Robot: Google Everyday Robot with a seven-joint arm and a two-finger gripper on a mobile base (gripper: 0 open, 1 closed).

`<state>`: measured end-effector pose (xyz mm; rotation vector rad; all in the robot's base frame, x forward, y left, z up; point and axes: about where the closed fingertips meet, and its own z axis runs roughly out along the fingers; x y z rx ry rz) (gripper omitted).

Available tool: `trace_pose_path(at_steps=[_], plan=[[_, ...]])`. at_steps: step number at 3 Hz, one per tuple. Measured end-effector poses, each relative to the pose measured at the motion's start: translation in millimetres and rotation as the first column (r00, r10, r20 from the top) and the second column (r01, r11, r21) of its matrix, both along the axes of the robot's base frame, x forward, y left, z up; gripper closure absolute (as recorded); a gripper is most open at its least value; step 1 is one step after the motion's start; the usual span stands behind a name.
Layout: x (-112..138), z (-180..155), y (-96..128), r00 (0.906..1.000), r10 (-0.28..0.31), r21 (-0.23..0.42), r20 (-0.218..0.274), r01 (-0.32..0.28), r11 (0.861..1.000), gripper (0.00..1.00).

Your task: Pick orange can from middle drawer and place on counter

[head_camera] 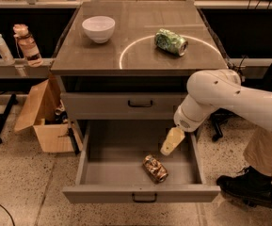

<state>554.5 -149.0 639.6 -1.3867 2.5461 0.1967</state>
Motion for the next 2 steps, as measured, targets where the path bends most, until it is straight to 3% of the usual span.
trace_pose_path(at_steps=[2], plan=[[26.6,-29.5,-6.7,0.9935,-0.114,-0.045,-0.003,0.113,0.993,0.0]])
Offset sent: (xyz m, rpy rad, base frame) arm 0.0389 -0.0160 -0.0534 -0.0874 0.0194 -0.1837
